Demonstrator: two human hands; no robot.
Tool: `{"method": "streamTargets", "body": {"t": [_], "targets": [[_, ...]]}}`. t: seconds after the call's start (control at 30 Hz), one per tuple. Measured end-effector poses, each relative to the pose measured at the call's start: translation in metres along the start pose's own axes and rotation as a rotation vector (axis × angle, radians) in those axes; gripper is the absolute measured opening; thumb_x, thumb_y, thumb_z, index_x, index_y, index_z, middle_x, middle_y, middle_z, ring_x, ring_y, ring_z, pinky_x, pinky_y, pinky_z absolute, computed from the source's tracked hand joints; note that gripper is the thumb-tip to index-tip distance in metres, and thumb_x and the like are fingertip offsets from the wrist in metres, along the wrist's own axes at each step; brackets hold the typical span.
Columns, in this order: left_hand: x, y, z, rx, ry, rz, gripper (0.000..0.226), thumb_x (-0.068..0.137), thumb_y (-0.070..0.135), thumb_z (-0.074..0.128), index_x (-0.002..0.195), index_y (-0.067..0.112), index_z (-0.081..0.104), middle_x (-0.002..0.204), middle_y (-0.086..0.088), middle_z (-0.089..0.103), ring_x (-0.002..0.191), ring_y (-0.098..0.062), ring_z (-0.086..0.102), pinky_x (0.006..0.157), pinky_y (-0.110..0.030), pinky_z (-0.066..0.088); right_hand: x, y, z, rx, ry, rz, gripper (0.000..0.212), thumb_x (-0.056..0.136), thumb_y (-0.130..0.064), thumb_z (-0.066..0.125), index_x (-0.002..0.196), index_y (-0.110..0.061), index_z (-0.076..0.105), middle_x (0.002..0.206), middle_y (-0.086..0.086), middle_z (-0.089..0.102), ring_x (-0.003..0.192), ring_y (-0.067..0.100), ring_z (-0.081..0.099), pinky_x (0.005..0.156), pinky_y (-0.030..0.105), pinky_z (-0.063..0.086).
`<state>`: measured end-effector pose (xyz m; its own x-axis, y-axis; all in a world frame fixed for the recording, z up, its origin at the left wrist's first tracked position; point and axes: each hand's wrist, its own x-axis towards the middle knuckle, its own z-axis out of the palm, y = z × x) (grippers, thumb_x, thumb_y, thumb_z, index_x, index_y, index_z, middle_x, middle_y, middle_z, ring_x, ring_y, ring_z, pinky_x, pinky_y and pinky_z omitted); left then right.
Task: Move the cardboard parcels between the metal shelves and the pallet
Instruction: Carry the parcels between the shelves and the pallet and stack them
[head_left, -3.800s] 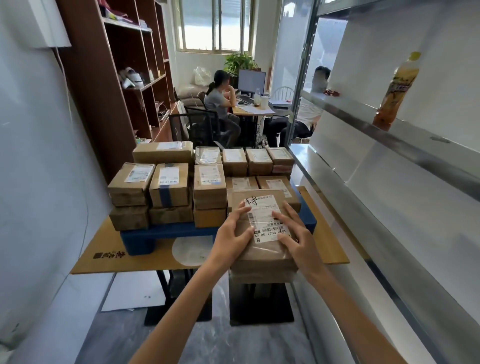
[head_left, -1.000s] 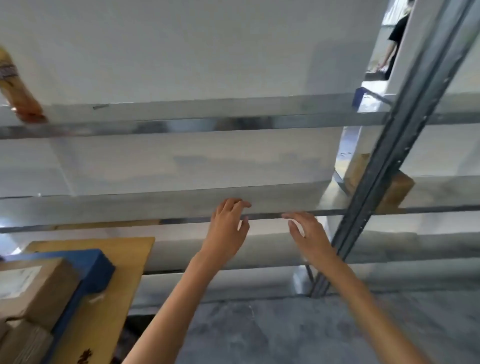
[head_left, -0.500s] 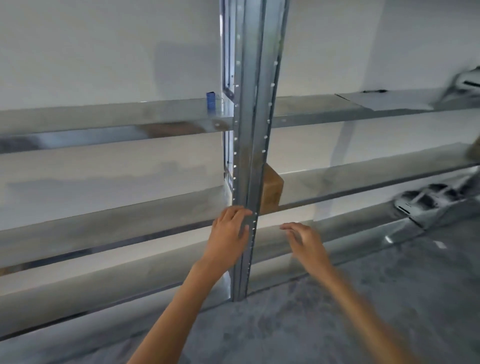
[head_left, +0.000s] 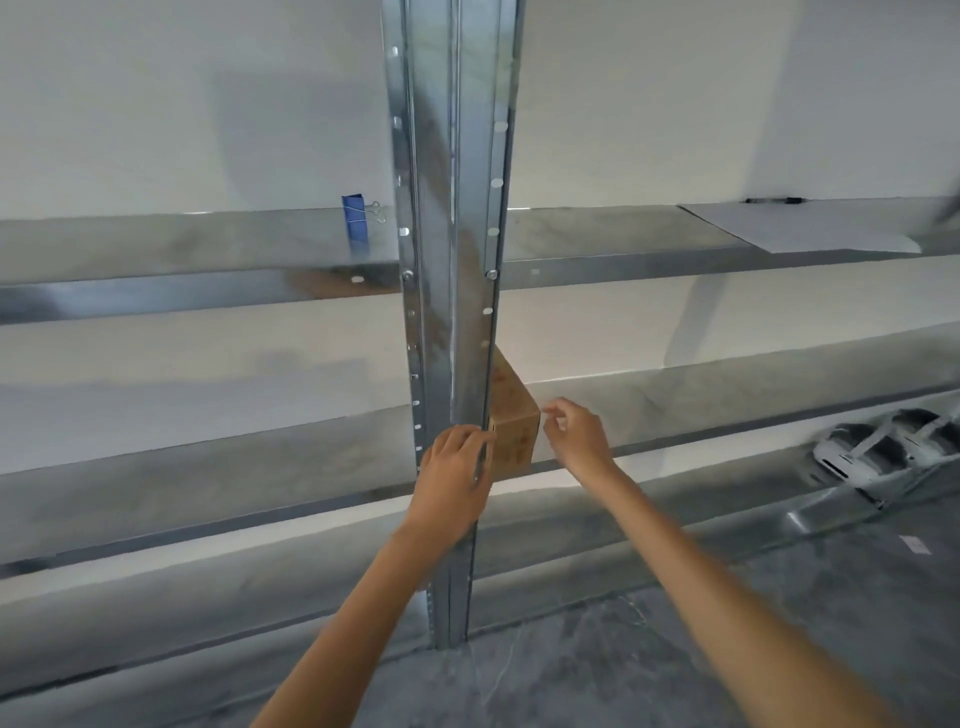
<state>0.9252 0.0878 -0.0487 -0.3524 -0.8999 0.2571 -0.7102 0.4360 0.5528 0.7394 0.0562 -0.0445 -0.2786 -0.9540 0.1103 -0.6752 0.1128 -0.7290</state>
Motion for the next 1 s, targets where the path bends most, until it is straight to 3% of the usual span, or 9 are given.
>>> {"method": "streamTargets", "body": {"t": [0.07, 0.23, 0.33, 0.47, 0.53, 0.63, 0.8, 1.0], "targets": [[0.02, -0.001, 0.011, 0.008, 0.003, -0.027, 0.035, 0.099, 0.016, 0.045, 0.134, 0.019, 0.048, 0.14, 0.0, 0.046, 0.132, -0.02, 0.035, 0.111, -0.033, 0.028, 0.035, 0.005, 0.011, -0.044, -0.013, -0.025, 0.022, 0.097, -0.022, 0.049, 0.114, -0.015, 0.062, 0.116, 0.0, 0.063, 0.104, 0.02, 0.061, 0.079, 0.022, 0.045], [0.057, -0.006, 0.027, 0.014, 0.032, -0.105, 0.034, 0.096, 0.016, 0.046, 0.129, 0.019, 0.053, 0.134, 0.0, 0.05, 0.128, -0.02, 0.039, 0.106, -0.034, 0.031, 0.101, 0.007, 0.05, -0.184, -0.184, -0.18, 0.028, 0.095, -0.013, 0.047, 0.12, -0.015, 0.06, 0.128, 0.007, 0.056, 0.113, 0.025, 0.055, 0.098, 0.038, 0.048], [0.072, -0.009, 0.035, 0.041, 0.073, -0.14, 0.033, 0.095, 0.015, 0.048, 0.126, 0.019, 0.056, 0.131, 0.0, 0.053, 0.125, -0.022, 0.042, 0.105, -0.036, 0.035, 0.119, 0.009, 0.071, -0.264, -0.295, -0.256, 0.023, 0.095, -0.034, 0.048, 0.114, -0.027, 0.059, 0.135, -0.001, 0.048, 0.115, 0.027, 0.05, 0.095, 0.052, 0.047], [0.073, -0.008, 0.044, 0.069, 0.085, -0.19, 0.035, 0.092, 0.015, 0.048, 0.127, 0.019, 0.056, 0.131, 0.001, 0.053, 0.124, -0.022, 0.042, 0.101, -0.035, 0.036, 0.117, 0.015, 0.074, -0.431, -0.287, -0.211, 0.058, 0.089, -0.057, 0.047, 0.135, -0.025, 0.035, 0.147, 0.005, 0.031, 0.131, 0.034, 0.031, 0.1, 0.065, 0.033], [0.074, -0.009, 0.05, 0.09, 0.102, -0.208, 0.036, 0.091, 0.016, 0.049, 0.125, 0.02, 0.057, 0.129, 0.002, 0.055, 0.122, -0.022, 0.044, 0.099, -0.035, 0.038, 0.123, 0.019, 0.068, -0.463, -0.314, -0.151, 0.081, 0.083, -0.063, 0.052, 0.145, -0.025, 0.017, 0.153, 0.008, 0.02, 0.136, 0.04, 0.024, 0.102, 0.065, 0.029], [0.076, -0.007, 0.056, 0.091, 0.127, -0.239, 0.031, 0.094, 0.018, 0.05, 0.124, 0.021, 0.057, 0.129, 0.003, 0.055, 0.122, -0.02, 0.044, 0.099, -0.034, 0.04, 0.135, 0.023, 0.056, -0.425, -0.382, -0.065, 0.088, 0.083, -0.051, 0.061, 0.148, -0.025, 0.008, 0.152, 0.011, 0.015, 0.131, 0.04, 0.03, 0.103, 0.057, 0.035], [0.078, 0.011, 0.067, 0.075, 0.174, -0.312, 0.027, 0.099, 0.02, 0.046, 0.122, 0.023, 0.058, 0.13, 0.005, 0.054, 0.124, -0.018, 0.042, 0.103, -0.036, 0.04, 0.14, 0.041, 0.037, -0.281, -0.32, -0.121, 0.074, 0.084, -0.047, 0.06, 0.144, -0.027, 0.022, 0.145, 0.007, 0.031, 0.124, 0.033, 0.04, 0.101, 0.051, 0.04], [0.082, 0.044, 0.085, 0.005, 0.263, -0.418, 0.029, 0.097, 0.013, 0.048, 0.123, 0.018, 0.059, 0.133, 0.0, 0.053, 0.125, -0.021, 0.042, 0.105, -0.035, 0.039, 0.13, 0.082, -0.007, 0.082, -0.314, -0.203, 0.061, 0.081, -0.045, 0.06, 0.137, -0.034, 0.038, 0.139, -0.001, 0.043, 0.121, 0.024, 0.046, 0.102, 0.049, 0.041]]}}
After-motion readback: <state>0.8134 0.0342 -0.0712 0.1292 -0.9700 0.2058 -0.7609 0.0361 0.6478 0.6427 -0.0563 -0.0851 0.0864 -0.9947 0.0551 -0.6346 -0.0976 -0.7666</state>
